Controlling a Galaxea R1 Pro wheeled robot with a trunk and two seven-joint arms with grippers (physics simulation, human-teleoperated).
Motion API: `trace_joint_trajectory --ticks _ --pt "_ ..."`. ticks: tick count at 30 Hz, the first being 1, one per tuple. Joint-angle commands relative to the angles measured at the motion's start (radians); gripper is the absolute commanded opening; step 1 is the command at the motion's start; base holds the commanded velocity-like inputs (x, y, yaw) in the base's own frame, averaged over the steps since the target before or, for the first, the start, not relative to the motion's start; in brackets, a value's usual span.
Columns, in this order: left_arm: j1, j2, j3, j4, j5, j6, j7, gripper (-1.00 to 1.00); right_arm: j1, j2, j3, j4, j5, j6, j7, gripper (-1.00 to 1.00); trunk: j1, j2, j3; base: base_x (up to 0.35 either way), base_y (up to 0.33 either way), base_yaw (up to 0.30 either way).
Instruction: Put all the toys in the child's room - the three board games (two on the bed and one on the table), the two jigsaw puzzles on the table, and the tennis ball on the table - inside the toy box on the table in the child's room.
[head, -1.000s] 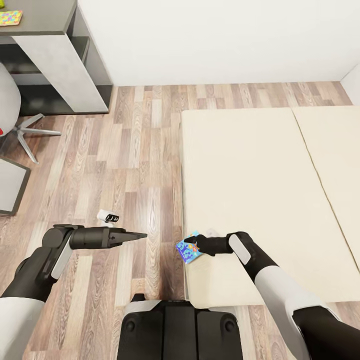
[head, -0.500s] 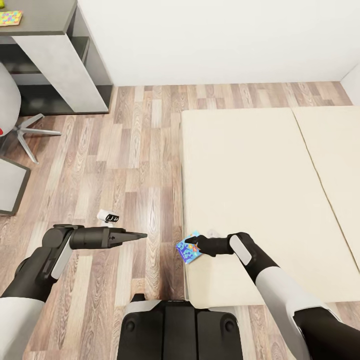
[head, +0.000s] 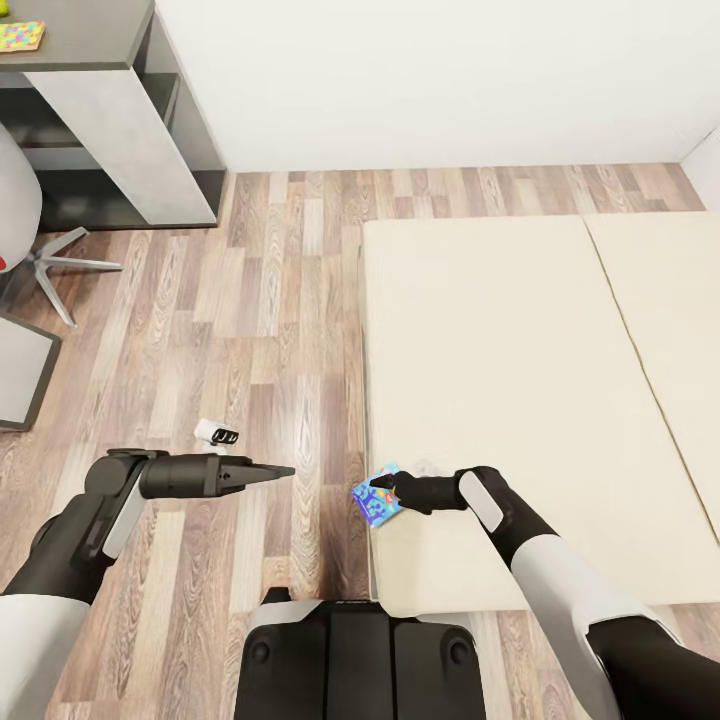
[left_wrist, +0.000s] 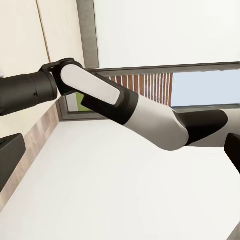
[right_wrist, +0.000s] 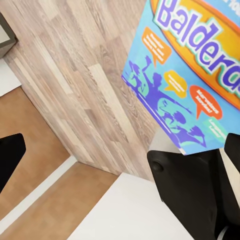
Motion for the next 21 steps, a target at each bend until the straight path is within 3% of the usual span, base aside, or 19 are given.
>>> trace_joint_trajectory --ticks 1,21 --pt "0.000 0.001 -0.002 0.000 0.001 0.011 -0.004 1.00 0.000 0.000 0.001 0.000 0.005 0.002 0.005 1.00 0.001 -0.002 -0.001 0.000 0.000 0.000" --pt "0.000 0.001 -0.002 0.000 0.001 0.011 -0.004 1.00 0.000 0.000 0.002 0.000 0.005 0.000 0.006 1.00 0.001 -0.002 0.024 0.000 0.000 0.000"
